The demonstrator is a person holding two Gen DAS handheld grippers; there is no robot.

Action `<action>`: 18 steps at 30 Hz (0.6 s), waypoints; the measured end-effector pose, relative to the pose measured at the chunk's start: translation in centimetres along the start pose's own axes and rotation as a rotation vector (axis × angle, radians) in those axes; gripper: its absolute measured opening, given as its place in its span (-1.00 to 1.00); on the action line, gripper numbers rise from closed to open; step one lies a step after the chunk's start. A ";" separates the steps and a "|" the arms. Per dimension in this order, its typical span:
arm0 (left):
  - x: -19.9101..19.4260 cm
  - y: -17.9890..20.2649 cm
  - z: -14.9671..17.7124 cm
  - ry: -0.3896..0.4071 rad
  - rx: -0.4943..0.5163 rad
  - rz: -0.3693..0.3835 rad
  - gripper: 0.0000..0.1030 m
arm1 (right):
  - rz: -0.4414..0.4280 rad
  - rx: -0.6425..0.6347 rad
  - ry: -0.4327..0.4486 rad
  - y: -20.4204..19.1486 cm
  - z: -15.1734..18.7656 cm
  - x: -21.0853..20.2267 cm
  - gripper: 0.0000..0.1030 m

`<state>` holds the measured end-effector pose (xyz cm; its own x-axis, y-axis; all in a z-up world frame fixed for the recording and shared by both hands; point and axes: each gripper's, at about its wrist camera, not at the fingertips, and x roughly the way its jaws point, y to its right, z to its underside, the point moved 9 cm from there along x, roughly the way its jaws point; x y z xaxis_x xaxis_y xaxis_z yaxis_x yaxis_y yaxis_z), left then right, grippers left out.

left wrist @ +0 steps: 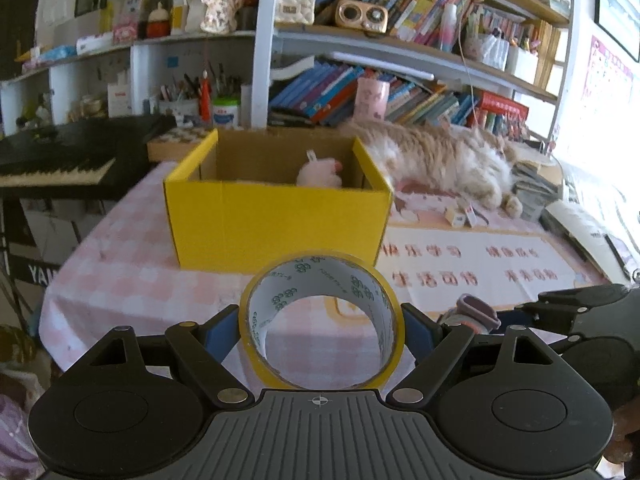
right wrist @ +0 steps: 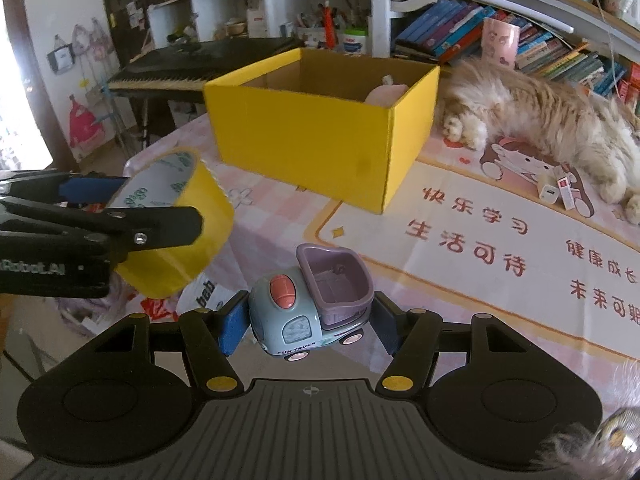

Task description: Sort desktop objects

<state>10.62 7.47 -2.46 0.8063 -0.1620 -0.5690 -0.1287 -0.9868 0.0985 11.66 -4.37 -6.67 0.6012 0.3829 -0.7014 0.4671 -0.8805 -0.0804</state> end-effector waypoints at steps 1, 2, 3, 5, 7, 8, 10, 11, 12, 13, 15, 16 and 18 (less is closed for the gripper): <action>0.1 -0.1 -0.5 0.009 -0.002 -0.004 0.66 | -0.001 0.013 0.003 0.3 -0.4 0.0 0.18; 0.1 -0.2 -1.0 0.019 -0.005 -0.008 0.66 | -0.005 0.029 0.006 0.6 -0.8 0.1 0.18; 0.2 -0.4 -1.4 0.027 -0.006 -0.011 0.66 | -0.012 0.042 0.011 0.8 -1.4 0.2 0.18; 0.5 -0.7 -2.4 0.043 -0.005 -0.018 0.66 | -0.022 0.050 0.026 1.1 -2.7 0.2 0.18; 1.0 -1.0 -3.4 0.058 -0.004 -0.025 0.66 | -0.026 0.039 0.051 1.2 -4.0 0.2 0.18; 1.3 -1.1 -3.9 0.064 -0.004 -0.028 0.66 | -0.030 0.033 0.068 1.2 -4.9 0.2 0.18; 1.9 -1.5 -5.0 0.084 -0.013 -0.032 0.66 | -0.037 0.028 0.095 1.4 -6.4 0.1 0.19; 2.2 -1.7 -5.6 0.092 -0.012 -0.036 0.66 | -0.034 0.018 0.105 1.5 -7.1 0.2 0.19; 2.6 -1.9 -6.3 0.103 -0.007 -0.044 0.66 | -0.036 0.011 0.117 1.6 -7.8 0.3 0.19; 2.8 -2.0 -6.8 0.114 -0.006 -0.047 0.66 | -0.037 0.004 0.125 1.7 -8.5 0.4 0.19; 3.4 -2.3 -8.1 0.135 -0.009 -0.052 0.66 | -0.041 -0.006 0.137 2.2 -9.8 0.7 0.19; 3.7 -2.4 -8.6 0.143 -0.009 -0.057 0.66 | -0.040 -0.011 0.144 2.4 -10.4 0.9 0.19; 4.5 -2.8 -9.6 0.159 -0.010 -0.066 0.66 | -0.036 -0.019 0.156 3.1 -11.6 1.4 0.19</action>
<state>20.11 9.54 2.54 0.8942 -0.0929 -0.4379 -0.0674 -0.9950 0.0734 21.47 -3.32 0.29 0.6765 0.4546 -0.5794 0.5016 -0.8605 -0.0894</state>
